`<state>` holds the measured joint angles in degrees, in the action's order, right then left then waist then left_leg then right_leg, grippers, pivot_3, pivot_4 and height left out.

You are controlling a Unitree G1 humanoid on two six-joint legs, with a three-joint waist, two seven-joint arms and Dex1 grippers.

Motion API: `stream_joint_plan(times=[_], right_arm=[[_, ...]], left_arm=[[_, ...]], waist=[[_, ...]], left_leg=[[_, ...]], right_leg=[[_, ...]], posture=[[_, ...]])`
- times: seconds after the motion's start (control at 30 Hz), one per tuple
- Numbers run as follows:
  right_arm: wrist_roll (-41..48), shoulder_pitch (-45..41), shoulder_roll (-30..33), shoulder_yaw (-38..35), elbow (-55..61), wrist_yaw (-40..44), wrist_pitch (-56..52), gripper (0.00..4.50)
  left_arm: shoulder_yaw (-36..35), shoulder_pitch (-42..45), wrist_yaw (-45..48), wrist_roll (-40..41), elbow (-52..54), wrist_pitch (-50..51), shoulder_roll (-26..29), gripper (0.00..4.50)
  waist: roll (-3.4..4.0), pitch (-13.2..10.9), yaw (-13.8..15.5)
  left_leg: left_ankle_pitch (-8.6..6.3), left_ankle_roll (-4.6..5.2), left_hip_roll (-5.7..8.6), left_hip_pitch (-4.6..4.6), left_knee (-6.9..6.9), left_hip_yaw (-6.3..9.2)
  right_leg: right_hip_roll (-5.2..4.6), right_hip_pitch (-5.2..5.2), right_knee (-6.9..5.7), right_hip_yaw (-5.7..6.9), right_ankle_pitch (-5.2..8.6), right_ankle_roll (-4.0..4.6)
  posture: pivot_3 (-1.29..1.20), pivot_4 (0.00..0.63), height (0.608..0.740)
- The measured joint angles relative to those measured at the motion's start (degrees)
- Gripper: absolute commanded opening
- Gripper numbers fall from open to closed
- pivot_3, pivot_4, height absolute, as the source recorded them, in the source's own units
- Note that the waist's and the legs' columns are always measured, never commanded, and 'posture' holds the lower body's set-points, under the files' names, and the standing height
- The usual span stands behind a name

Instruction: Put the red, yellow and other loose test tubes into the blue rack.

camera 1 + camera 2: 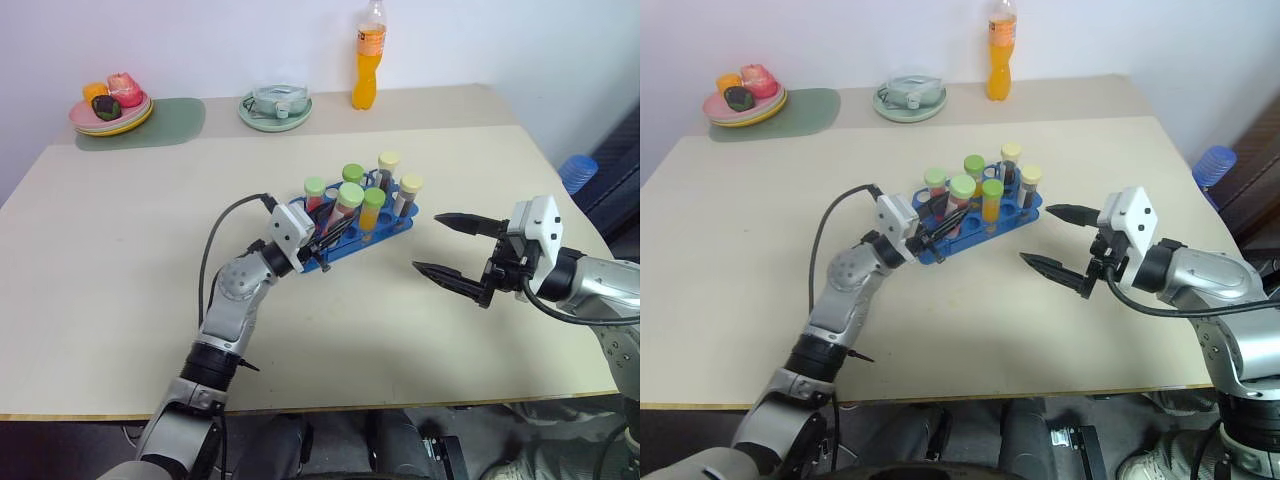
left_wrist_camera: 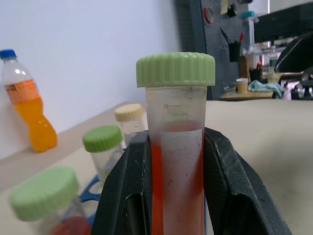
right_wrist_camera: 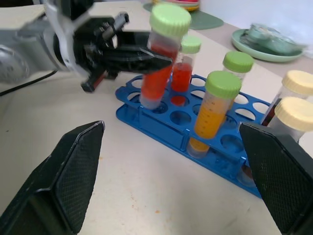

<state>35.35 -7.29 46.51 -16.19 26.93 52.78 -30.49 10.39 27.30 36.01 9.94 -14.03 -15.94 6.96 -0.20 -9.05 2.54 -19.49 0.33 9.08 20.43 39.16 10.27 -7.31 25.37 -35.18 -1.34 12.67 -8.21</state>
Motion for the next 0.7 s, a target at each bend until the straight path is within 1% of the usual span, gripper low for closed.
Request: stream_joint_plan(times=[0.23, 0.4, 0.7], right_arm=[[2.1, 1.8, 1.4, -2.7, 3.3, -1.6, -2.6, 4.5], [3.3, 1.7, 1.4, -2.7, 5.3, -3.6, -4.2, 4.5], [4.0, 0.4, 1.4, -2.3, 5.5, -5.7, -5.2, 4.5]], left_arm=[[-0.1, 0.6, -1.0, -1.9, -3.9, -4.0, -1.1, 0.78], [-0.8, 1.7, -1.3, -1.9, -6.1, -4.7, -0.2, 0.78], [-1.0, 2.1, -1.2, -1.9, -7.3, -4.9, -0.3, 0.78]], waist=[[-0.01, 0.0, 0.0], [-0.02, 0.0, -0.1], [-0.02, 0.0, -0.2]], left_leg=[[0.0, 0.01, -0.01, -0.04, 0.0, -0.01], [0.0, 0.01, -0.01, -0.05, 0.01, -0.01], [0.0, 0.01, -0.01, -0.07, 0.01, -0.02]], right_leg=[[0.0, -0.02, -0.01, -0.01, 0.0, -0.01], [0.0, -0.02, -0.01, -0.01, 0.0, -0.01], [0.02, -0.03, -0.02, -0.01, 0.0, -0.01]], posture=[[0.0, 0.15, 0.74], [0.0, 0.15, 0.74], [0.0, 0.15, 0.74]])
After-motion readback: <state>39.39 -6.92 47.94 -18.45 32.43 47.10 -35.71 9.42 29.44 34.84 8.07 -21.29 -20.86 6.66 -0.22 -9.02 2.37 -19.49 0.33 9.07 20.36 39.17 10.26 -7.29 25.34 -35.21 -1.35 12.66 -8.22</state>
